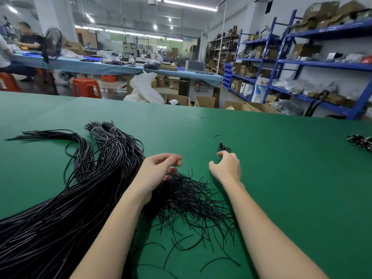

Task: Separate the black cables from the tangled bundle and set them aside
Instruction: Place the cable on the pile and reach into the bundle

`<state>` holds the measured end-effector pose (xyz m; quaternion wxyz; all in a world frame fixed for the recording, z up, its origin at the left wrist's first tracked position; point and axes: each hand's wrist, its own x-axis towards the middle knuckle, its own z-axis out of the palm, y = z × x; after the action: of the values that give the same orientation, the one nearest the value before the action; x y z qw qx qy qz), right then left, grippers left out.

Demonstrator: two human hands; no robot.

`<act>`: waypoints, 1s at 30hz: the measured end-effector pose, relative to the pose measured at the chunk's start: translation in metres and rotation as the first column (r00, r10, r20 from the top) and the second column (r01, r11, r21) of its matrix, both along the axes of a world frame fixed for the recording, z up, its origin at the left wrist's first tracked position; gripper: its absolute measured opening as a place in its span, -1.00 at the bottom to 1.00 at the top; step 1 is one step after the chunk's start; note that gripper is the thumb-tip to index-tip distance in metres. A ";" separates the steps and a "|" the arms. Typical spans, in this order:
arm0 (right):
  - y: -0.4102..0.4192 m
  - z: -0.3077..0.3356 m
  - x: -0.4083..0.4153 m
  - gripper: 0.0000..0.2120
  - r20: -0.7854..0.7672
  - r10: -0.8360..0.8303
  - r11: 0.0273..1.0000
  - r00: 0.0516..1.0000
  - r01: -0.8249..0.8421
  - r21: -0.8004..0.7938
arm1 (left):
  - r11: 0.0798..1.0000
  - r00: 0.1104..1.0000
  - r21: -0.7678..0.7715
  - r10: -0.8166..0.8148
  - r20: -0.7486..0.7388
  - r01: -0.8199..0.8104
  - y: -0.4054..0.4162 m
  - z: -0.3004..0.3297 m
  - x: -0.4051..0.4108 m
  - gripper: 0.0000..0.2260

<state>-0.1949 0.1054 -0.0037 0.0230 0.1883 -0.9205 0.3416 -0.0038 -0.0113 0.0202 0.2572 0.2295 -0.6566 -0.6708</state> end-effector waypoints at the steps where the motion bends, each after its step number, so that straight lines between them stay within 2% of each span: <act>1: -0.001 0.002 0.007 -0.64 -0.001 0.038 0.999 0.999 -0.038 -0.008 | 1.000 1.000 0.002 0.000 0.002 0.000 0.000 0.000 0.000 -0.85; 5: -0.004 0.012 0.036 -0.81 0.094 0.241 0.964 0.966 -0.226 -0.139 | 1.000 1.000 -0.001 0.005 0.020 -0.005 0.002 0.001 0.000 -0.85; 8: -0.007 0.020 0.055 -0.88 0.077 0.360 0.914 0.930 -0.335 -0.231 | 1.000 1.000 0.009 0.006 0.020 -0.007 0.001 0.001 0.000 -0.85; 12: -0.009 0.008 0.070 -0.86 0.079 0.362 0.903 0.929 -0.328 -0.278 | 1.000 1.000 0.012 0.015 0.026 -0.016 -0.002 -0.001 0.000 -0.85; 15: -0.006 -0.012 0.079 -0.83 0.113 0.379 0.916 0.919 -0.355 -0.188 | 1.000 0.999 0.016 0.013 0.033 -0.013 -0.004 -0.002 0.001 -0.85; 17: -0.004 -0.015 0.079 -0.85 0.100 0.386 0.913 0.917 -0.365 -0.182 | 1.000 0.999 0.024 0.016 0.031 -0.017 -0.003 -0.001 0.001 -0.86; 18: -0.004 -0.014 0.078 -0.89 0.093 0.383 0.910 0.919 -0.358 -0.210 | 0.999 0.998 -0.006 0.044 0.040 -0.043 -0.002 -0.001 0.002 -0.87; 19: -0.004 -0.012 0.078 -0.93 0.076 0.374 0.904 0.924 -0.346 -0.250 | 0.988 0.990 -0.113 0.118 0.071 -0.109 -0.002 -0.003 0.002 -0.88; 20: -0.004 -0.010 0.079 -0.94 0.046 0.362 0.897 0.931 -0.335 -0.289 | 0.933 0.964 -0.304 0.237 0.120 -0.191 -0.002 -0.005 0.002 -0.89; 21: -0.004 -0.009 0.080 -0.91 0.012 0.349 0.887 0.937 -0.326 -0.327 | 0.810 0.907 -0.532 0.386 0.168 -0.246 -0.003 -0.006 0.003 -0.89; 22: -0.005 -0.008 0.082 -0.89 -0.015 0.338 0.875 0.941 -0.321 -0.363 | 0.646 0.830 -0.723 0.525 0.190 -0.243 -0.004 -0.007 0.006 -0.88; 23: -0.005 -0.007 0.085 -0.87 -0.030 0.336 0.861 0.941 -0.320 -0.395 | 0.510 0.757 -0.838 0.622 0.203 -0.194 -0.006 -0.007 0.010 -0.85; 24: -0.005 -0.006 0.087 -0.87 -0.033 0.340 0.848 0.940 -0.322 -0.421 | 0.450 0.694 -0.885 0.675 0.249 -0.120 -0.008 -0.007 0.014 -0.82; 25: -0.006 -0.005 0.089 -0.86 -0.026 0.348 0.836 0.937 -0.323 -0.444 | 0.452 0.634 -0.891 0.699 0.332 -0.031 -0.010 -0.006 0.017 -0.79; 27: -0.007 -0.003 0.092 -0.85 -0.003 0.365 0.823 0.931 -0.324 -0.467 | 0.515 0.530 -0.850 0.692 0.489 0.111 -0.014 -0.003 0.020 -0.83; 30: -0.008 -0.004 0.094 -0.84 0.005 0.376 0.815 0.927 -0.328 -0.478 | 0.557 0.466 -0.809 0.674 0.573 0.188 -0.018 0.000 0.022 -0.83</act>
<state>-0.1008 0.0970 -0.0082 -0.0416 0.3268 -0.7593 0.5611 0.0182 -0.0291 0.0199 0.0795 0.4921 -0.8655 -0.0485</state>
